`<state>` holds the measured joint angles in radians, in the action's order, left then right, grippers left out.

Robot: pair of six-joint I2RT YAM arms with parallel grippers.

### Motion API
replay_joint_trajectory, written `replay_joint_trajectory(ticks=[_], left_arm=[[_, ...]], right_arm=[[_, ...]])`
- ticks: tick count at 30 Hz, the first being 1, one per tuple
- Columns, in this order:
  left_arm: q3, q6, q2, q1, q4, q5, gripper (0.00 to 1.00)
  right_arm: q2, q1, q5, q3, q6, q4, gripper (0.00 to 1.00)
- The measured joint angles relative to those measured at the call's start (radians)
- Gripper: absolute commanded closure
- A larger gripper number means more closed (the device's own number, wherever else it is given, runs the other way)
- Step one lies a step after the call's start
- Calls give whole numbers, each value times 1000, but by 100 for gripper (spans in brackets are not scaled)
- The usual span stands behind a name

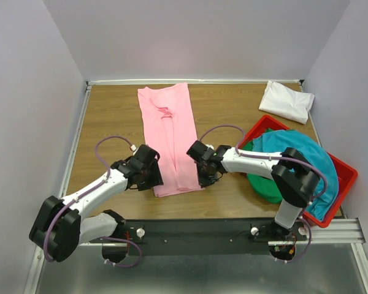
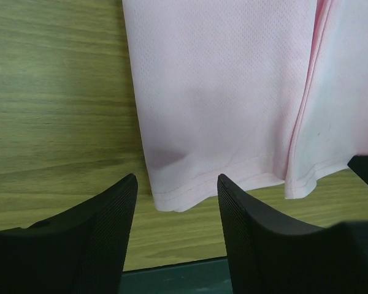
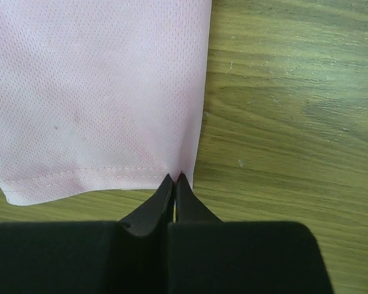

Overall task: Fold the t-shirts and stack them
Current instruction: Fold the tshirt

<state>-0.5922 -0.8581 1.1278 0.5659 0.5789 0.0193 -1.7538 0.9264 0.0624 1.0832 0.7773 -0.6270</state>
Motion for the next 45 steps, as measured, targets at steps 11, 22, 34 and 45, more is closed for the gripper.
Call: replay_joint_trajectory(ticks=[11,22,34,45], left_arm=[[0,-109,17,93,42,16,56],[0,-174,45,121,51,27,58],[7,-195,97,138,6,29,77],[26,-212,62,143,13,29,100]], right_arm=[[17,-32,-6,-20,-15,2,95],[23,-45,-18,-26,-43,3,96],[23,-50,-27,-26,-68,5,96],[30,-53,-27,-26,-78,4,98]])
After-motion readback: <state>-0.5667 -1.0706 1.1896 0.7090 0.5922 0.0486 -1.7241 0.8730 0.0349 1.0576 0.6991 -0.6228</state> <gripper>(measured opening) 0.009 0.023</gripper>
